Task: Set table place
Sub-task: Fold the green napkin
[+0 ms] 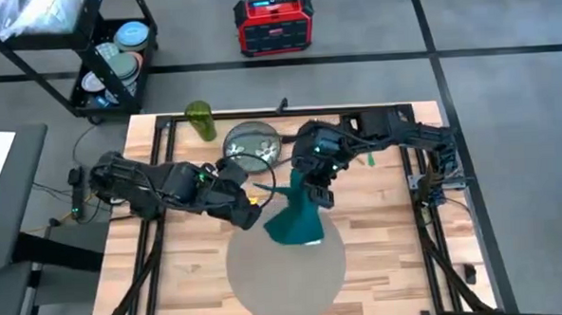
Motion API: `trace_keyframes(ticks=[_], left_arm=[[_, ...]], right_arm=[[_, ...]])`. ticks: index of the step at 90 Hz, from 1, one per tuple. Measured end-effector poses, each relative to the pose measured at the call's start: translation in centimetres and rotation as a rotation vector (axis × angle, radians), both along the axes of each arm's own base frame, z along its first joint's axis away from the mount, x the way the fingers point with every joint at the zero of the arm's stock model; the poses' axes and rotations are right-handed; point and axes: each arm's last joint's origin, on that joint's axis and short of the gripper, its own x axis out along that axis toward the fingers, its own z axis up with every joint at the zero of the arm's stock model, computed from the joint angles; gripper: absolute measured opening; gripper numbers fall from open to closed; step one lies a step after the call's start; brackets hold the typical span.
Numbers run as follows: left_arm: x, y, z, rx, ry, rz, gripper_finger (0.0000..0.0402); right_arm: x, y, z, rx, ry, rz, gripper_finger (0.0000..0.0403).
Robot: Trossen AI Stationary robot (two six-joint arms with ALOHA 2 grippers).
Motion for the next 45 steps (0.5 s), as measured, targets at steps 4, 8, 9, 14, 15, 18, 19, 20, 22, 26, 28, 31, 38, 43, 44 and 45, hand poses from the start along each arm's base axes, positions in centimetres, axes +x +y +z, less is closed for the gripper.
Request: trace_keyframes(ticks=[4,8,9,14,15,18,19,20,22,26,28,31,38,43,44,45], left_arm=[[-0.1,-0.3,0.2,-0.024,-0.024,-0.020,0.0000],[-0.3,-0.7,0.5,-0.037,-0.045,-0.040,0.0000],[-0.3,-0.8,0.5,-0.040,-0.050,-0.044,0.0000],[-0.5,-1.3,0.8,-0.059,-0.079,-0.051,0.0000],[-0.6,-1.4,0.9,-0.065,-0.085,-0.052,0.0000],[-0.7,-1.8,1.1,-0.089,-0.107,-0.055,0.0000],[-0.8,-1.9,1.2,-0.102,-0.118,-0.057,0.0000],[-0.8,-2.1,1.3,-0.117,-0.128,-0.060,0.0000],[-0.9,-2.4,1.5,-0.145,-0.149,-0.066,0.0000],[-1.2,-3.0,1.9,-0.208,-0.180,-0.069,0.0000],[-1.5,-3.2,2.0,-0.246,-0.185,-0.068,0.0000],[-1.9,-3.6,2.2,-0.290,-0.189,-0.067,0.0000],[-2.9,-4.1,2.7,-0.369,-0.197,-0.060,0.0000],[-3.7,-4.2,3.1,-0.397,-0.202,-0.050,0.0000],[-3.8,-4.2,3.2,-0.398,-0.202,-0.048,0.0000],[-4.0,-4.2,3.2,-0.399,-0.200,-0.048,0.0000]], right_arm=[[0.0,0.4,0.0,0.004,0.001,0.011,0.0000],[-0.1,0.9,0.0,0.013,0.002,0.011,0.0000],[-0.1,1.0,0.0,0.015,0.003,0.010,0.0000],[-0.1,1.3,0.0,0.029,0.007,0.000,0.0000],[-0.1,1.4,0.0,0.032,0.008,-0.003,0.0000],[-0.1,1.7,0.0,0.043,0.011,-0.011,0.0000],[-0.1,1.8,0.0,0.048,0.011,-0.013,0.0000],[-0.1,1.9,0.1,0.052,0.010,-0.015,0.0000],[-0.1,2.2,0.1,0.062,0.006,-0.020,0.0000],[-0.1,2.9,0.2,0.093,-0.003,-0.021,0.0000],[-0.1,3.3,0.3,0.113,-0.006,-0.016,0.0000],[-0.1,4.0,0.4,0.141,-0.009,-0.005,0.0000],[-0.2,4.9,0.5,0.198,-0.003,0.022,0.0000],[-0.3,5.1,0.5,0.213,0.002,0.033,0.0000],[-0.3,5.1,0.5,0.213,0.002,0.033,0.0000],[-0.3,5.1,0.5,0.213,0.001,0.034,0.0000]])
